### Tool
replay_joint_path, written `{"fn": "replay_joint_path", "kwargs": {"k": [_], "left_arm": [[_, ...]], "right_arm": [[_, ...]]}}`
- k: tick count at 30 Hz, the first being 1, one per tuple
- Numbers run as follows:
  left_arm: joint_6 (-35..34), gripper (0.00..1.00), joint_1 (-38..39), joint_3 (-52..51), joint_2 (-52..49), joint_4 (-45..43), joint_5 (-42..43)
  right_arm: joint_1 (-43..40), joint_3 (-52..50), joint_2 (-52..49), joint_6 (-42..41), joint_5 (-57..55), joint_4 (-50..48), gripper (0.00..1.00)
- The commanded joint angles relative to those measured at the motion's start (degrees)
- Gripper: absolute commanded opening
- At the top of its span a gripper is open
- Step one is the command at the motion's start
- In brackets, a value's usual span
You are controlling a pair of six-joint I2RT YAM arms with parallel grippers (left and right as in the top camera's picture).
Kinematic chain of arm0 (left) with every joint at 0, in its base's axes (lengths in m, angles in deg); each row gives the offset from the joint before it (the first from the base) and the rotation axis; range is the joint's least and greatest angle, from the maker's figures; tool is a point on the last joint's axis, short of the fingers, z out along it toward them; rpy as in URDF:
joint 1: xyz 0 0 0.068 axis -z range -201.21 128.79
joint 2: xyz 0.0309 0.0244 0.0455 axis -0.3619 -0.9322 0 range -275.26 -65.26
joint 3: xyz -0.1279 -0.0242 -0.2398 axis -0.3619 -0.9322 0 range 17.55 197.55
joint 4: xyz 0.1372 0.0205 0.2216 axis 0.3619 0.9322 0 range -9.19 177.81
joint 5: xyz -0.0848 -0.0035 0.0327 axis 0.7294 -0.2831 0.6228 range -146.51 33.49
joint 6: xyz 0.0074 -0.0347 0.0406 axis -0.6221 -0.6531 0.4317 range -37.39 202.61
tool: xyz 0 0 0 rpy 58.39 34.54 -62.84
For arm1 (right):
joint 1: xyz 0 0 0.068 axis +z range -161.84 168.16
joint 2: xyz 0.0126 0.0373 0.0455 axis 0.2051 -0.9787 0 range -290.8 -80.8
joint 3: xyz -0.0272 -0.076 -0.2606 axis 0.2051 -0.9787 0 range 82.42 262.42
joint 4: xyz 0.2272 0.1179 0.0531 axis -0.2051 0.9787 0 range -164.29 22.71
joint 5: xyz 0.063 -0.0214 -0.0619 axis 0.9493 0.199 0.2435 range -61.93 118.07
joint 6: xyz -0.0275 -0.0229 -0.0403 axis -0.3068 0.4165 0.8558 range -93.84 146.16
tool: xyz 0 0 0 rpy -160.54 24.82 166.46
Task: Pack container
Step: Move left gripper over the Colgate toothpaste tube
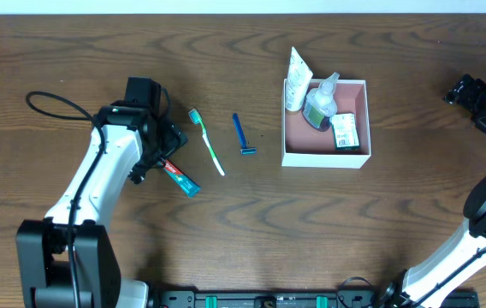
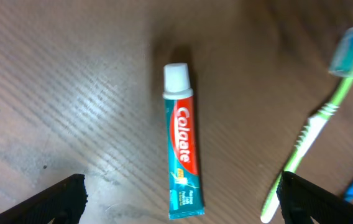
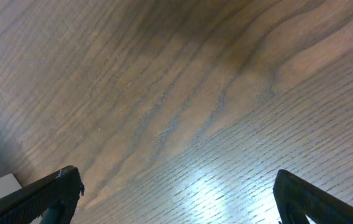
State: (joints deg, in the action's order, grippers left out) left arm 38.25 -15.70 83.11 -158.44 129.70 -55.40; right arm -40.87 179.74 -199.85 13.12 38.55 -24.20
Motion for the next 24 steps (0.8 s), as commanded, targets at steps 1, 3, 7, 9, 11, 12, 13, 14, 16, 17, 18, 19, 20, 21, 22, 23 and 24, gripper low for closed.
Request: {"fn": "replay_joint_path", "kwargs": {"k": [1,3,7,9,11,12,13,14,16,17,18,19,20,21,22,23,24], "left_arm": [[-3.21,0.98,0.02,0.13,-2.21,1.77,-0.22],[-4.52,0.98,0.02,0.13,-3.15,2.95,-0.22],[-4.63,0.98,0.02,0.13,-4.74,3.13,-0.24],[-4.63,0.98,0.04,0.13,-5.44,2.93,-0.24],[-4.63,0.98,0.04,0.13,-6.08,2.82,-0.26],[-4.63,0.98,0.04,0.13,-6.32,2.67,-0.26],[-4.63,0.98,0.04,0.13,-6.56,2.45,-0.26],[-4.63,0.98,0.04,0.13,-6.80,2.25,-0.26],[-4.61,0.98,0.04,0.13,-7.08,2.01,-0.26],[-4.63,0.98,0.04,0.13,-7.21,1.88,-0.26],[-4.61,0.98,0.04,0.13,-7.39,1.75,-0.31],[-4.59,0.98,0.04,0.11,-7.61,1.49,-0.31],[-4.59,0.98,0.04,-0.04,-7.85,1.11,-0.31],[-4.59,0.98,0.04,-0.28,-8.02,0.79,-0.31],[-4.59,0.98,0.04,-0.66,-8.31,0.33,-0.31],[-4.59,0.98,0.04,-0.94,-8.55,0.11,-0.31],[-4.59,0.98,0.04,-1.22,-8.83,0.02,-0.31]], "right_arm": [[-0.15,-0.26,1.42,-0.66,-0.13,0.02,0.99],[-0.15,-0.26,1.42,-0.66,-0.13,0.02,0.99],[-0.15,-0.26,1.42,-0.66,-0.13,0.02,0.99],[-0.15,-0.26,1.42,-0.66,-0.13,0.02,0.99],[-0.15,-0.26,1.42,-0.66,-0.13,0.02,0.99],[-0.15,-0.26,1.42,-0.66,-0.13,0.02,0.99],[-0.15,-0.26,1.42,-0.66,-0.13,0.02,0.99],[-0.15,-0.26,1.42,-0.66,-0.13,0.02,0.99],[-0.15,-0.26,1.42,-0.66,-0.13,0.02,0.99],[-0.15,-0.26,1.42,-0.66,-0.13,0.02,0.99],[-0.15,-0.26,1.42,-0.66,-0.13,0.02,0.99],[-0.15,-0.26,1.42,-0.66,-0.13,0.02,0.99],[-0.15,-0.26,1.42,-0.66,-0.13,0.02,0.99],[-0.15,-0.26,1.42,-0.66,-0.13,0.02,0.99],[-0.15,-0.26,1.42,-0.66,-0.13,0.02,0.99],[-0.15,-0.26,1.42,-0.66,-0.13,0.02,0.99],[-0.15,-0.26,1.42,-0.66,-0.13,0.02,0.99]]}}
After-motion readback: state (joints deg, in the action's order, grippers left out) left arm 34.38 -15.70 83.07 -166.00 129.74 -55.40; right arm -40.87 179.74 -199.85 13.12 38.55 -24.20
